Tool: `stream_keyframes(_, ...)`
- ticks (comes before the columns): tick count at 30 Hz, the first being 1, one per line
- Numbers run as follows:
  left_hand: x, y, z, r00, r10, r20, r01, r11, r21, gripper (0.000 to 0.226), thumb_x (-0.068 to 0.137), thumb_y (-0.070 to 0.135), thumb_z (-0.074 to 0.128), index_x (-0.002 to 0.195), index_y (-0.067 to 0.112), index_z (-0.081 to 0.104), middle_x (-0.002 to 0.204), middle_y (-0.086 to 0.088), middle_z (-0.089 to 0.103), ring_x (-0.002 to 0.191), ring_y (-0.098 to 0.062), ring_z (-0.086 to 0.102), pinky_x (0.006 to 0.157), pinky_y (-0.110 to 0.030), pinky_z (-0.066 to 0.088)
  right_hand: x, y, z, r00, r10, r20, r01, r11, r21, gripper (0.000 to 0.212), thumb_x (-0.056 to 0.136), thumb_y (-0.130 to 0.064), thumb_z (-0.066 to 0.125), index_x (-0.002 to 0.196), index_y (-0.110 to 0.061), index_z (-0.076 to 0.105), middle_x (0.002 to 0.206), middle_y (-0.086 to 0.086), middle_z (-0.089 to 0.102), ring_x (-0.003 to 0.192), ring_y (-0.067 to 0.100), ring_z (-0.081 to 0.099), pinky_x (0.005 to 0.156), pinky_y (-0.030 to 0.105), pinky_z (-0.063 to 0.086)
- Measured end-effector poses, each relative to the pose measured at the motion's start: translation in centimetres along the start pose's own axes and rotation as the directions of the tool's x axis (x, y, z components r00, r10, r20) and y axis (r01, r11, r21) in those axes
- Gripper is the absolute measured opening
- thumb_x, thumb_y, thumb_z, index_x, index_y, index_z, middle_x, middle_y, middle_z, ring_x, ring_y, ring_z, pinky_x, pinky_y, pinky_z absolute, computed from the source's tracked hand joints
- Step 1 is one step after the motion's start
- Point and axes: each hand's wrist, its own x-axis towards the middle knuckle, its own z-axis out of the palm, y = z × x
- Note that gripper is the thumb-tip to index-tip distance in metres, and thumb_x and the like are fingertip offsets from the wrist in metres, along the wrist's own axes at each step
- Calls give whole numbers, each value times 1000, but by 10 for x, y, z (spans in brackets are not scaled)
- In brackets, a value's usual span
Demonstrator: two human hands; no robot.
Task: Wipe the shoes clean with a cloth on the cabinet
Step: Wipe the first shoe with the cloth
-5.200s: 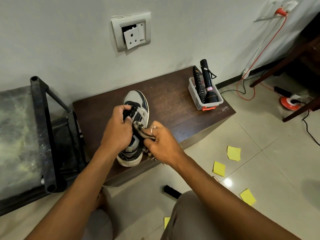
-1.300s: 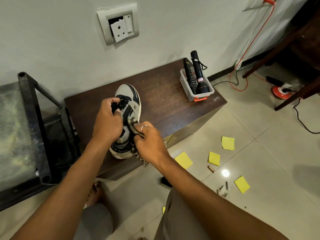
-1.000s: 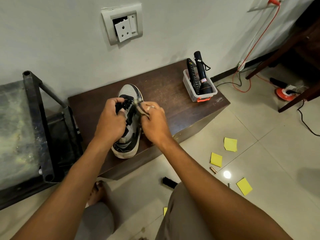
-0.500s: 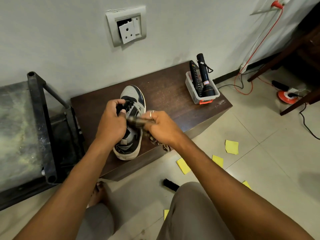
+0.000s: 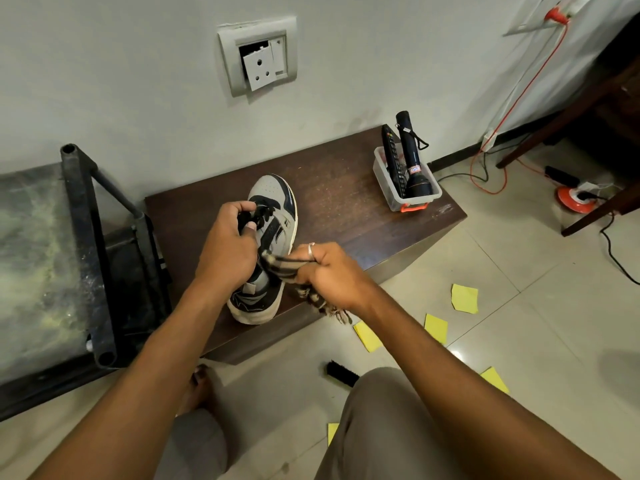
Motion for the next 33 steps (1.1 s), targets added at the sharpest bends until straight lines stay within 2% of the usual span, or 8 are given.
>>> stream_keyframes(4,0,1,-1,1000,-7,6,6,998,56,26,107,22,46,128,36,52,116,13,55,93,-3,57,86,-34,46,20,-2,13,954,9,-299,-22,999,-39,28,97,-8,52,102,-21,76,83,-5,71,68,9,63,62,28,51)
stream_keyframes(8,2,-2,-3,1000,8,3,-8,999,41,27,106,19,47,126,36,52,127,10,58,114,-12,56,98,-38,47,11,0,47,950,-164,-264,93,960,-264,37,89,-9,50,112,-25,74,107,-7,72,99,16,64,88,36,56)
stream_keyframes(15,1,2,-6,998,24,58,-29,995,92,27,107,19,46,126,37,51,124,14,52,101,-4,54,88,-29,39,6,2,11,962,94,-256,-60,989,138,37,94,0,53,73,-23,73,57,-12,63,51,6,52,51,21,43)
stream_keyframes(17,5,2,-10,997,1,80,-12,992,126,26,107,22,47,123,41,51,123,14,54,94,1,54,86,-32,43,18,7,8,918,67,-391,-16,991,131,31,97,-2,52,92,-21,76,75,-8,70,65,8,59,58,21,48)
stream_keyframes(19,7,0,-13,996,-13,88,1,991,137,26,107,23,48,125,42,52,124,15,53,96,-1,54,87,-32,42,36,15,8,880,-70,-470,11,992,-128,32,98,-4,51,112,-20,75,112,-7,71,96,7,57,81,22,48)
stream_keyframes(22,6,0,-11,997,2,75,-13,990,141,26,107,22,48,126,40,52,121,15,54,91,3,53,83,-31,41,60,19,19,933,-133,-334,6,935,-355,46,99,-3,49,135,-25,66,143,-11,59,105,9,42,98,31,45)
stream_keyframes(25,6,-1,-7,997,18,72,-28,989,144,27,106,20,48,127,38,52,121,15,54,98,-5,56,84,-30,43,61,17,31,948,-154,-278,17,898,-440,49,98,-4,47,135,-30,65,136,-11,63,98,8,39,93,32,47)
stream_keyframes(33,6,-4,-16,994,41,98,-54,991,125,31,105,14,48,122,39,56,125,16,55,114,-6,51,93,-28,39,10,4,33,993,-44,-113,32,994,-107,38,95,-1,54,115,-22,78,107,-3,76,95,13,68,81,27,57)
